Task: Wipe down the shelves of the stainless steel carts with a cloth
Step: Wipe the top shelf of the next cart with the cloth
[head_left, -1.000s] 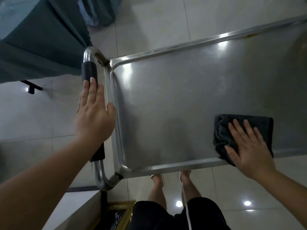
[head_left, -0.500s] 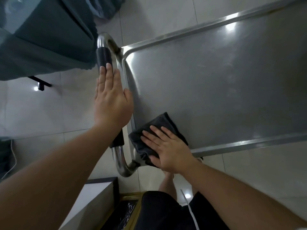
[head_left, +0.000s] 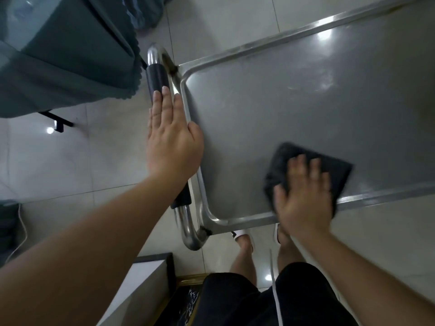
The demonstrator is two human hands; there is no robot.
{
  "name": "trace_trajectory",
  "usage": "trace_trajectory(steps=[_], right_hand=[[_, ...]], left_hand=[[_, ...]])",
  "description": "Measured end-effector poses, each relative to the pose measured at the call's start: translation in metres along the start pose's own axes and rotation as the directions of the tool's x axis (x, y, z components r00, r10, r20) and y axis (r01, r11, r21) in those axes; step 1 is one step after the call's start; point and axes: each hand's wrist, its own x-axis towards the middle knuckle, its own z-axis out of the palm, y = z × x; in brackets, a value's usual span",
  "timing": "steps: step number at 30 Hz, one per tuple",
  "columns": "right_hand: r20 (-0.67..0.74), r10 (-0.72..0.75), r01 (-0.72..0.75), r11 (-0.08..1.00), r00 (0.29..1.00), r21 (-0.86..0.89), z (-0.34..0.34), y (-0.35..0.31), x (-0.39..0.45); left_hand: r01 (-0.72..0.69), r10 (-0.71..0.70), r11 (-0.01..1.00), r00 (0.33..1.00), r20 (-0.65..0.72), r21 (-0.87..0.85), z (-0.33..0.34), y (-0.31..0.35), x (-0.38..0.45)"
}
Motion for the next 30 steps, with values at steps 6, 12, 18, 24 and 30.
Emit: trace_trajectory(steps=[6, 12, 18, 24, 30], right_hand=[[0.178, -0.577, 0.573, 0.816, 0.797, 0.076, 0.026, -0.138, -0.015], [0.193, -0.758, 0.776, 0.630, 0.623, -0.027, -0.008, -0.024, 0.065], [0.085, -0.269, 0.274, 0.960, 0.959, -0.052, -0.071, 0.123, 0.175], [-0.049, 0.397, -0.390, 0.914, 0.917, 0.109, -0.056, 0.045, 0.183], [0.022, -0.077, 0.074, 0.989, 0.997, 0.127, 0.000, -0.128, 0.086]], left_hand=[[-0.016, 0.016, 1.000, 1.000, -0.019, 0.009, 0.004, -0.003, 0.002], [-0.018, 0.018, 1.000, 1.000, -0.009, 0.005, 0.006, -0.008, 0.001], [-0.026, 0.026, 1.000, 1.000, 0.001, 0.015, 0.007, -0.011, 0.001], [-0.010, 0.009, 1.000, 1.000, 0.002, 0.021, 0.006, -0.007, 0.001], [-0.006, 0.006, 1.000, 1.000, 0.002, 0.023, 0.005, -0.003, 0.000]])
